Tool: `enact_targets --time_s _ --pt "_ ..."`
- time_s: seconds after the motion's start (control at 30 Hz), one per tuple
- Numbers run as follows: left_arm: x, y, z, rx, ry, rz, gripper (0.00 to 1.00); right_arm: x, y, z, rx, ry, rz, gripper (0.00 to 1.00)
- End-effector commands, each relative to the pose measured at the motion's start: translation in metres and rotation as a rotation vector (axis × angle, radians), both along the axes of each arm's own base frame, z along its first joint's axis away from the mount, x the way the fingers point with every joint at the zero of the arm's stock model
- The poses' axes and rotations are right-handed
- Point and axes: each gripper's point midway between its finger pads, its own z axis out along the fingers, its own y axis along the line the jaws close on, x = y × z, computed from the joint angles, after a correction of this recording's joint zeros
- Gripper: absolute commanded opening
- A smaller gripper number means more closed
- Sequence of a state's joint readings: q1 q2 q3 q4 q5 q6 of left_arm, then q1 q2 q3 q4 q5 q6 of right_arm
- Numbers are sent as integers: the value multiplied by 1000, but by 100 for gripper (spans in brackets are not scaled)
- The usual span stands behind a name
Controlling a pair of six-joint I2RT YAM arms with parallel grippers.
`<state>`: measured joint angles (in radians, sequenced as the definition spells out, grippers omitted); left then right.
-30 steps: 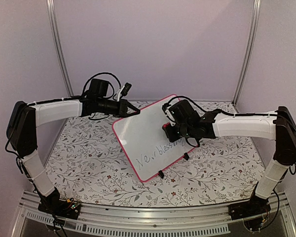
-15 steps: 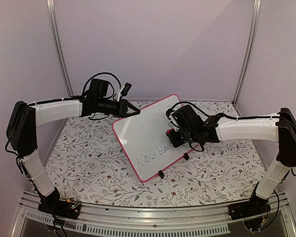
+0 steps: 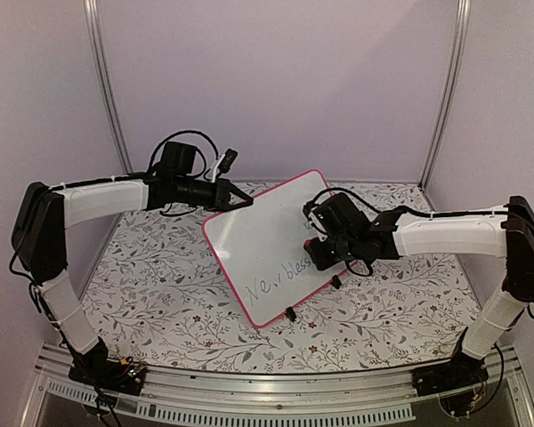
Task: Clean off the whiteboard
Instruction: Erase the whiteboard at the center of the board.
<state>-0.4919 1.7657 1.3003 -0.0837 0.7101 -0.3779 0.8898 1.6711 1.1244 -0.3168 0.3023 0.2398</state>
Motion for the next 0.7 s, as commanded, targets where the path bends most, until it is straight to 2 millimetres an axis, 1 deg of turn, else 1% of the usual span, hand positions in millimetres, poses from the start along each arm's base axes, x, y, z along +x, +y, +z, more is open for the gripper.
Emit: enact_targets --time_s 0.0,0.07,0.27,0.47,0.67 --pt "-1 -6 -14 39 -19 -11 0 0 -1 23 30 -39 0 0" --pt "-1 -6 -14 40 -19 -11 0 2 -1 29 32 -53 -5 0" --pt "-1 -6 -14 38 -14 -12 0 8 5 37 35 -71 -2 0" --pt "-3 -7 -13 38 -21 -16 0 24 7 59 23 -137 -37 0" --pt "-3 -8 -12 37 -20 -17 0 40 13 65 10 -162 -58 0"
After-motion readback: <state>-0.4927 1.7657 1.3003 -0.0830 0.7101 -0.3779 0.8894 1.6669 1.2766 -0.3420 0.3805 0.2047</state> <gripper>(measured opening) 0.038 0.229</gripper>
